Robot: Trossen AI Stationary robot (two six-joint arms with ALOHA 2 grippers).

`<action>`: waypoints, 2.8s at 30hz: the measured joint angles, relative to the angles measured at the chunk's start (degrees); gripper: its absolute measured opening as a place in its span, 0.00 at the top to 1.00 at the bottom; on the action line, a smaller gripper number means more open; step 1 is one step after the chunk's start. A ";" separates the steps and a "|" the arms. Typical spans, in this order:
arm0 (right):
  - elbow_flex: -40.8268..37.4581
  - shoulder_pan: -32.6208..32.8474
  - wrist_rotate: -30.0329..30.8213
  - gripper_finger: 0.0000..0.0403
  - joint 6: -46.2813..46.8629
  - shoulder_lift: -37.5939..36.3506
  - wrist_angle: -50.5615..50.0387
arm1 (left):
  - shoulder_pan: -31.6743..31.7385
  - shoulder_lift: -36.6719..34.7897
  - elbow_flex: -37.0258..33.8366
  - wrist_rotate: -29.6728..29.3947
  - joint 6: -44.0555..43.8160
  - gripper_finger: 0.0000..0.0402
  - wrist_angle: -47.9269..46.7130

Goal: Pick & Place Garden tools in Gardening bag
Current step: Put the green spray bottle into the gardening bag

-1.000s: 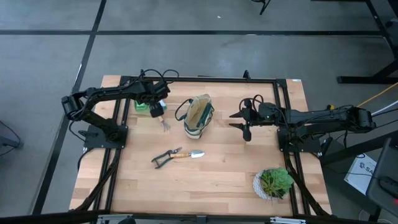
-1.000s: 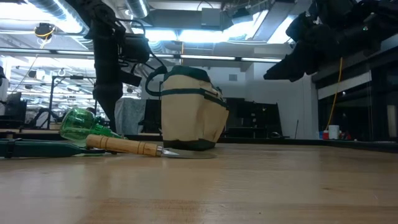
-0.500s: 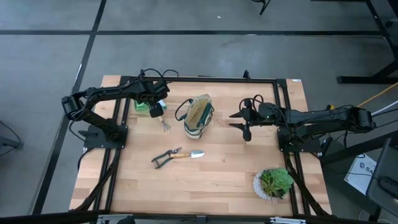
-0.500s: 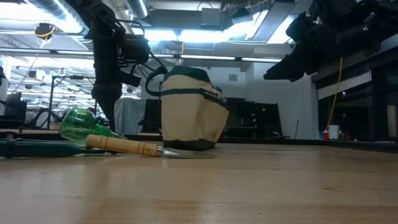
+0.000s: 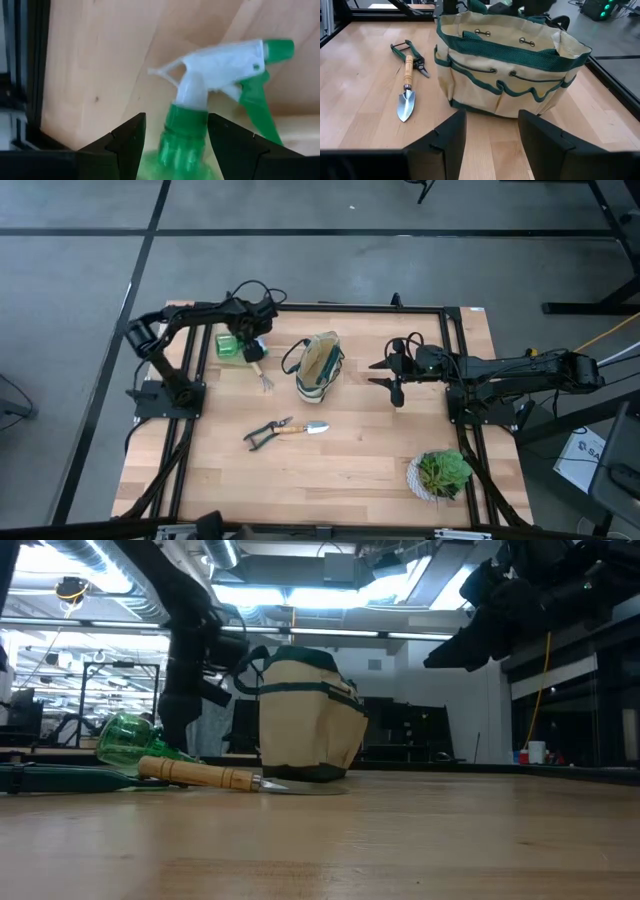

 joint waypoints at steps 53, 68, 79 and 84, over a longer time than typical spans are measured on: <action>0.00 -0.02 -0.17 0.55 0.00 0.00 0.02 | -5.54 -16.34 2.55 -13.87 -5.00 0.68 15.63; 0.00 0.00 -0.15 0.55 0.00 0.00 0.02 | -13.01 -16.80 2.55 -20.00 -5.36 0.68 37.52; 0.00 -0.02 -0.01 0.55 0.00 0.00 0.02 | -16.34 -16.82 2.57 -6.00 -4.15 0.68 52.17; 0.00 -0.02 0.02 0.55 0.00 0.00 0.00 | -17.03 -16.82 2.57 1.61 -5.09 0.68 57.37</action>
